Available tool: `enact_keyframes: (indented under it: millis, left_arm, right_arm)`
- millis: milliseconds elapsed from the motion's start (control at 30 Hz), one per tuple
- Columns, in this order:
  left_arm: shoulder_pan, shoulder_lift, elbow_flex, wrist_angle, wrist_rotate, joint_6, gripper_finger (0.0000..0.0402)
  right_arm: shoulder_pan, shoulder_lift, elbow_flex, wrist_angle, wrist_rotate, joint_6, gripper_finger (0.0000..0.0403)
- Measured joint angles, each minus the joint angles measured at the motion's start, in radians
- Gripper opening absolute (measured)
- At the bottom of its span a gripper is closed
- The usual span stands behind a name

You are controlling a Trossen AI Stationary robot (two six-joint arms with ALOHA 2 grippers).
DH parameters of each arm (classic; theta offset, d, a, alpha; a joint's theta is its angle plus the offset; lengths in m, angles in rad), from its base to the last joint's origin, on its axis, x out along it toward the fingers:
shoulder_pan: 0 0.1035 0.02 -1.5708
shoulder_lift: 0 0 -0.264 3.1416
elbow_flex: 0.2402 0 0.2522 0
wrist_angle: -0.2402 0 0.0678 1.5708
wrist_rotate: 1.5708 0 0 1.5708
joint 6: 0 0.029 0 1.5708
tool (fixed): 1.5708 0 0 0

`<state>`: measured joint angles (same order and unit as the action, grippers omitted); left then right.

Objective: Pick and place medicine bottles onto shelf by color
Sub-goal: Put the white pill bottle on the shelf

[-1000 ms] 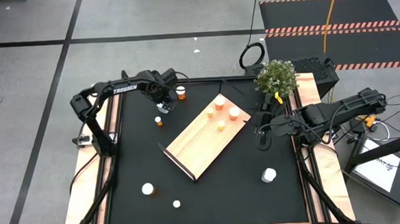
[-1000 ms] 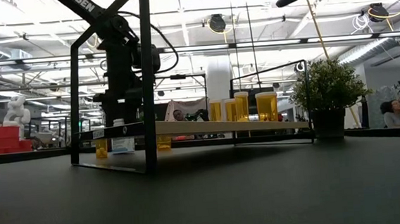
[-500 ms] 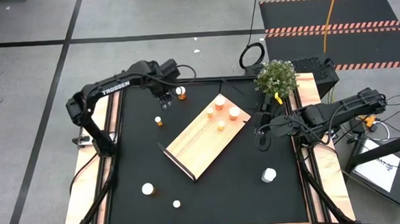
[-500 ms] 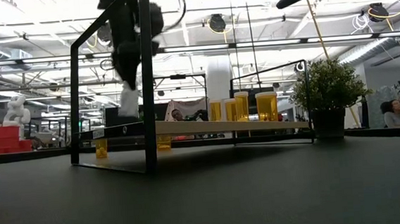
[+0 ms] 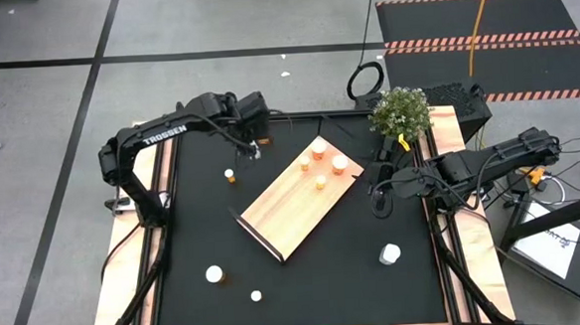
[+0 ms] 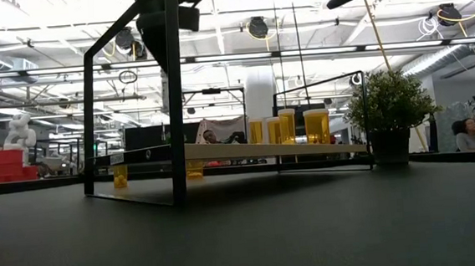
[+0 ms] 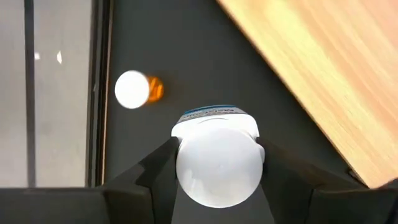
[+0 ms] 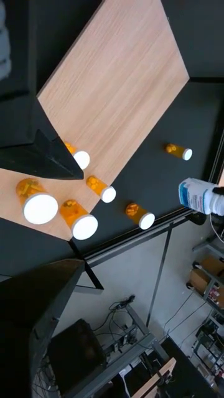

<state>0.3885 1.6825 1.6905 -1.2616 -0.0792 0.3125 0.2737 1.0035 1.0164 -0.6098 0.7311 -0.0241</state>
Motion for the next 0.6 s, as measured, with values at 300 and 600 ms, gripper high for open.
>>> enact_keyframes:
  millis: [300,600]
  left_arm:
    - [-0.085,0.0,0.0,0.048,0.04,0.141,0.0197]
    - [-0.153,0.0,0.0,0.119,0.132,0.347,0.02]
  right_arm:
    - [0.0,0.0,0.0,0.0,0.0,-0.003,0.0215]
    - [0.0,0.0,0.0,0.0,0.0,-0.003,0.0215]
